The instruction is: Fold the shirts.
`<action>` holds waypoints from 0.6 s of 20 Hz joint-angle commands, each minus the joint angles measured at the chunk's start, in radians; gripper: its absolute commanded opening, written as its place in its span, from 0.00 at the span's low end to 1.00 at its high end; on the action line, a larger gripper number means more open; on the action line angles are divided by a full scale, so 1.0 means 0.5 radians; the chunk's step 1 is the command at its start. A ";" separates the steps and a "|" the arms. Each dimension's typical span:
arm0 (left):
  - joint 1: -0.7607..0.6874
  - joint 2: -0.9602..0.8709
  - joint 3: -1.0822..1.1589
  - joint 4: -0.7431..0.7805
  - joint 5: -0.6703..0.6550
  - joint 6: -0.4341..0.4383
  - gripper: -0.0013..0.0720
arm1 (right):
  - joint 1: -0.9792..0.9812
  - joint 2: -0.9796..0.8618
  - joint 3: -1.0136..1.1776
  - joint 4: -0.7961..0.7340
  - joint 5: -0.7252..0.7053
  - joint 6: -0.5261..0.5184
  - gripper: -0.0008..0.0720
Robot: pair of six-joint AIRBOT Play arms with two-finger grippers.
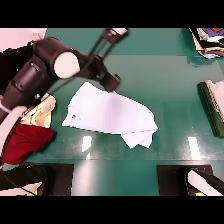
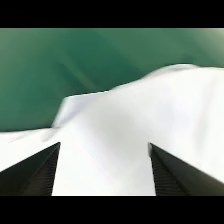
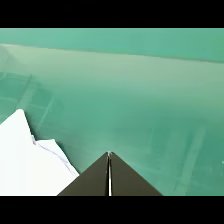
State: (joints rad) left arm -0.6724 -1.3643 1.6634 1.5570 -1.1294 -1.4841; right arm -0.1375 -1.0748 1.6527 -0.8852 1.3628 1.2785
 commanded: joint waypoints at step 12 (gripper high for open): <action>1.376 -0.694 -0.200 -0.871 -0.065 0.201 0.89 | 0.002 0.000 -0.381 0.004 0.061 0.000 0.03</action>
State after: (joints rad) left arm -0.0471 -1.6318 1.5711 1.2167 -1.1671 -1.4322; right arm -0.1375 -1.0748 1.5200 -0.8841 1.3922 1.2781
